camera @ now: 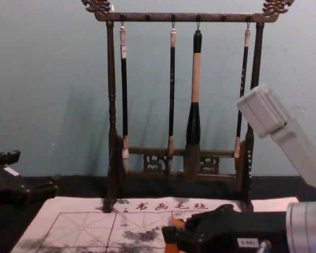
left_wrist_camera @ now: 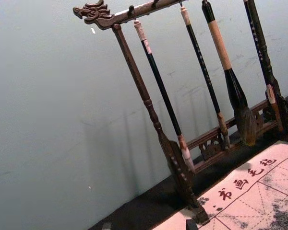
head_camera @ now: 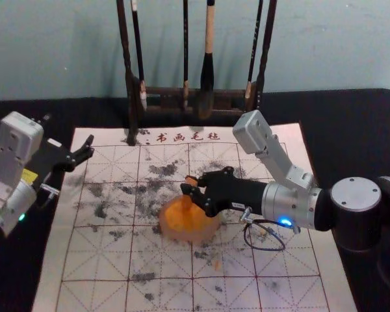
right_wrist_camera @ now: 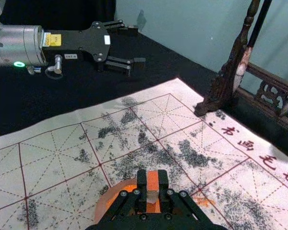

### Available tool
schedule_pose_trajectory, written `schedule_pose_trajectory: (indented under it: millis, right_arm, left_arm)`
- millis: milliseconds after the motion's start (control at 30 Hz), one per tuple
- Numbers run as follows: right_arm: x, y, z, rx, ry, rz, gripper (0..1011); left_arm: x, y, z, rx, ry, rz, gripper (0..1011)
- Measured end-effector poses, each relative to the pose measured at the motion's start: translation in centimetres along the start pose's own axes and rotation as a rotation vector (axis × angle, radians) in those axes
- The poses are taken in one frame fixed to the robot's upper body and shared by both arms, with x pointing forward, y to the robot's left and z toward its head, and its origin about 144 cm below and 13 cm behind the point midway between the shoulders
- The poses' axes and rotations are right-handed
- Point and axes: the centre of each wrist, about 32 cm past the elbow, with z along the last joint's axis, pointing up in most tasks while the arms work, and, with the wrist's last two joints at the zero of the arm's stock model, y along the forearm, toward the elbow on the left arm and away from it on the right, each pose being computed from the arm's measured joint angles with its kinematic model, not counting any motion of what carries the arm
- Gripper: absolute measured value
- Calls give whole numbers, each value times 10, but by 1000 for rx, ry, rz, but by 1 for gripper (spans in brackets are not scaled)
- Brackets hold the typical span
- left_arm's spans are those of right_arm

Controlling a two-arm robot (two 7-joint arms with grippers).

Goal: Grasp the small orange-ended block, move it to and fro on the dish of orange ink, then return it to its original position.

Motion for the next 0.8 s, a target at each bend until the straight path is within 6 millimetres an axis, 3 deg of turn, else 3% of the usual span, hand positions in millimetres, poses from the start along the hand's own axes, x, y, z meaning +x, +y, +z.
schedule_pose_trajectory:
  millis: [800]
  right_arm:
    - [3, -5, -4, -16, 12, -25, 129]
  left_arm:
    - [0, 0, 0, 0, 0, 0, 1001]
